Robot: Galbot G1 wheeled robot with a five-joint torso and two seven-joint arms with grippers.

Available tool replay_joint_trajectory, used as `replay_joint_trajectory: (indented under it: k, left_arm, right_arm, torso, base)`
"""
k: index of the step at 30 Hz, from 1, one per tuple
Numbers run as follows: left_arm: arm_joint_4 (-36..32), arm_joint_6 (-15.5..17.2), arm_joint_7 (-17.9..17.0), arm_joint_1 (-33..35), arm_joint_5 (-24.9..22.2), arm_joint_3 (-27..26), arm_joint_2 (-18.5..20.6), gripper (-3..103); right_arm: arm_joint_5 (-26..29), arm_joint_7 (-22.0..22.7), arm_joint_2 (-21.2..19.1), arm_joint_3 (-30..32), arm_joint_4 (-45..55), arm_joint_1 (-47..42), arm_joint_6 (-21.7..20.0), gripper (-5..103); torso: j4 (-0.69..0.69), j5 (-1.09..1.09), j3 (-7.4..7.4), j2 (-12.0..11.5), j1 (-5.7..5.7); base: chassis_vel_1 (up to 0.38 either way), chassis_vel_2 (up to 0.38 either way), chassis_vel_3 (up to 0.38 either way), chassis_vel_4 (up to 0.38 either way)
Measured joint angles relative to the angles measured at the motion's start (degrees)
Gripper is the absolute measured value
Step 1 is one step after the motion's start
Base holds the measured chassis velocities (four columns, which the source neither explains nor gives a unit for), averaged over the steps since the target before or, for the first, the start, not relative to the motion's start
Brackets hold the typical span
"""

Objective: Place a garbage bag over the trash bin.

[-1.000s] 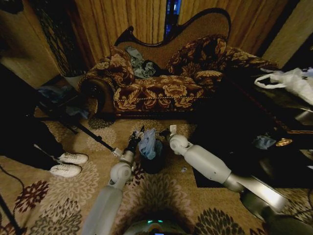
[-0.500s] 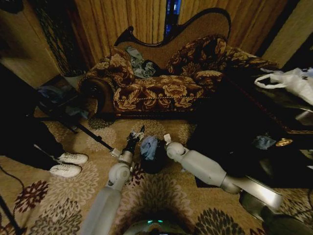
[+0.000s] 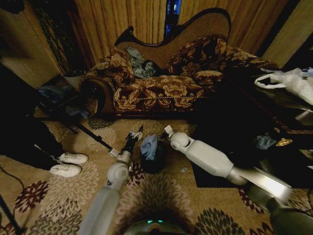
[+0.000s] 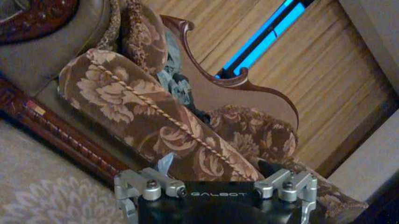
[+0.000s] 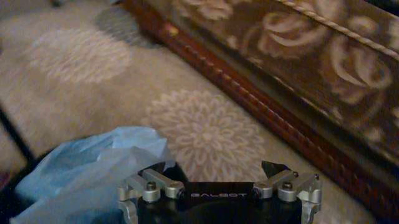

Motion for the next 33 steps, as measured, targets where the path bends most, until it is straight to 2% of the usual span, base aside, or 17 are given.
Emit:
replay_joint_trajectory:
  k: [2,6,7,9,16,19,21,24,25,26,27,28,29,30,32,33]
  left_arm:
    - [0.1,0.0,0.2,0.0,0.0,-0.1,0.0,100]
    - [0.2,0.0,0.3,0.0,-0.1,-0.3,0.0,100]
    - [0.2,0.2,0.4,0.0,-0.1,-0.4,0.2,100]
    - [0.3,0.3,0.4,0.0,-0.3,-0.6,0.3,100]
    - [0.5,0.8,0.4,-0.1,-0.3,-0.8,0.2,100]
    - [0.7,1.2,0.4,0.0,0.1,-0.8,0.2,100]
    - [0.8,1.2,0.4,0.0,0.3,-0.8,0.2,100]
    - [1.5,3.0,-0.2,0.6,2.5,-0.9,0.3,100]
    - [1.5,3.0,-0.2,0.6,2.5,-0.9,0.3,100]
    - [1.5,3.8,-0.6,0.8,3.1,-0.9,0.5,100]
    - [1.4,5.8,-1.4,1.2,4.3,-0.9,0.8,100]
    - [0.9,8.9,-3.7,1.6,5.8,-0.7,1.3,100]
    - [0.9,8.9,-3.7,1.6,5.8,-0.7,1.3,100]
    - [0.0,12.6,-7.8,1.6,6.4,-0.1,1.7,100]
    - [-0.8,15.5,-12.1,1.2,5.9,0.7,2.1,100]
    - [-0.8,15.5,-12.1,1.2,5.9,0.7,2.1,100]
  right_arm:
    - [-6.0,-5.9,-0.5,-1.3,-1.2,1.1,2.4,100]
    - [-10.2,-9.0,-0.4,-1.6,-2.6,1.5,5.5,100]
    - [-15.2,-12.2,-0.1,-0.9,-3.9,1.8,8.1,100]
    - [-18.0,-15.3,0.0,0.0,-4.5,2.3,9.5,100]
    - [-17.9,-15.7,-0.8,1.7,-5.5,2.8,11.6,100]
    - [-13.1,-10.6,-2.2,4.9,-5.5,1.8,12.3,100]
    - [-11.9,-9.6,-2.5,5.8,-5.3,1.5,12.5,100]
    - [-2.1,-0.4,-5.5,11.7,-0.4,-3.0,13.0,100]
    - [-2.1,-0.4,-5.5,11.7,-0.4,-3.0,13.0,100]
    - [0.5,2.0,-6.3,12.8,1.3,-4.3,12.9,100]
    - [4.6,5.7,-7.5,15.0,4.2,-7.0,12.5,100]
    - [9.4,9.8,-9.1,18.9,8.2,-11.9,11.9,100]
    - [9.4,9.8,-9.1,18.9,8.2,-11.9,11.9,100]
    - [11.4,12.2,-10.6,23.3,12.0,-18.0,12.2,100]
    - [11.7,12.9,-11.5,27.1,14.7,-23.2,12.9,100]
    - [11.7,12.9,-11.5,27.1,14.7,-23.2,12.9,100]
  torso:
    - [0.00,0.00,0.00,0.0,0.00]
    - [0.00,0.00,0.00,0.0,0.00]
    - [0.00,0.00,0.00,0.0,0.00]
    - [0.00,0.00,0.00,0.0,0.00]
    - [0.01,0.00,0.00,0.0,0.00]
    - [0.01,0.00,0.00,0.0,0.00]
    - [0.01,0.00,0.00,0.0,0.00]
    - [0.01,0.00,0.00,0.0,0.00]
    - [0.01,0.00,0.00,0.0,0.00]
    - [0.02,0.00,0.00,0.0,0.00]
    - [-0.01,0.00,0.00,0.0,0.00]
    - [0.01,0.00,0.00,0.0,0.00]
    - [0.01,0.00,0.00,0.0,0.00]
    - [0.02,0.01,-0.01,0.0,-0.01]
    - [0.00,0.02,-0.01,0.0,-0.01]
    - [0.00,0.02,-0.01,0.0,-0.01]
  base:
    - [0.000,0.000,0.000,0.000]
    - [0.000,0.000,0.000,0.000]
    - [0.000,0.000,0.000,0.000]
    - [0.000,0.000,0.000,0.000]
    - [0.000,0.000,0.000,0.000]
    - [0.000,0.000,0.000,0.000]
    - [0.000,0.000,0.000,0.000]
    - [0.000,0.000,0.000,0.000]
    - [0.000,0.000,0.000,0.000]
    - [0.000,0.000,0.000,0.000]
    - [0.000,0.000,0.000,0.000]
    - [0.000,0.000,0.000,0.000]
    - [0.000,0.000,0.000,0.000]
    - [0.000,0.000,0.000,0.000]
    - [0.000,0.000,0.000,0.000]
    - [0.000,0.000,0.000,0.000]
